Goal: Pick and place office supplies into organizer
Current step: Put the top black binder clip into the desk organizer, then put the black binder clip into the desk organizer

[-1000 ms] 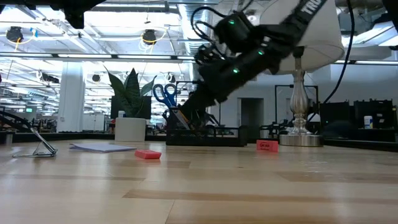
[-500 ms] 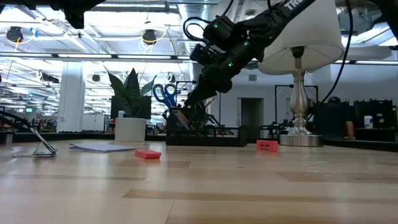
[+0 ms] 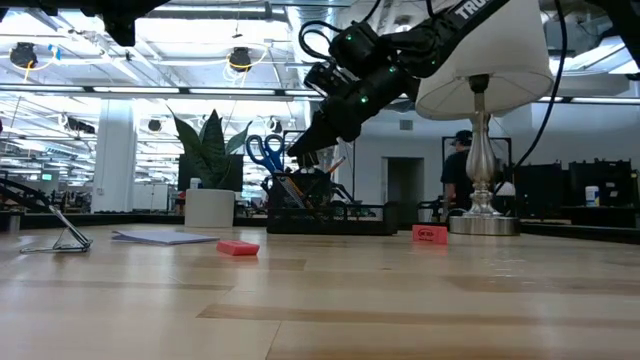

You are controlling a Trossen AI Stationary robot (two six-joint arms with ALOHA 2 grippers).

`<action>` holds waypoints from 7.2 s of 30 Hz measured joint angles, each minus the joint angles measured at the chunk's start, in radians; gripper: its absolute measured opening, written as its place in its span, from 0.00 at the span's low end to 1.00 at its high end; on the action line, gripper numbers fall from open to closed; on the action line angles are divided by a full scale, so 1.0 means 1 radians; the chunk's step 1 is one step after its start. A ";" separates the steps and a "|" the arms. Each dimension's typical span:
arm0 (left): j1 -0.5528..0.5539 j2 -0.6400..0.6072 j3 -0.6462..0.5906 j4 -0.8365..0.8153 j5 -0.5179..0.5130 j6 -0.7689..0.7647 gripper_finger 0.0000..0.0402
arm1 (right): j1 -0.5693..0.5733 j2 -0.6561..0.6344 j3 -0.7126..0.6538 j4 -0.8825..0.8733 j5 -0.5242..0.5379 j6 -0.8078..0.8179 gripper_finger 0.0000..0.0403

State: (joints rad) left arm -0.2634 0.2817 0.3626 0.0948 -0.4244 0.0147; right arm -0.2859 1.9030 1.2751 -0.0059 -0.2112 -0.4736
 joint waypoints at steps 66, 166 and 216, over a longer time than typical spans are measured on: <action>0.000 0.043 0.000 -0.037 0.003 0.000 0.35 | 0.290 -0.053 0.010 -0.324 0.384 0.291 0.15; -0.303 0.981 0.010 -0.098 0.231 0.013 0.35 | 0.749 -0.052 0.010 -1.347 1.230 1.417 0.15; -0.033 1.041 0.193 0.033 -0.169 0.671 0.00 | 0.748 -0.052 0.010 -1.441 1.239 1.312 0.15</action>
State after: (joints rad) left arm -0.2964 1.3224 0.5558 0.1281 -0.5936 0.6858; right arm 0.4622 1.8511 1.2850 -1.4465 1.0281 0.8383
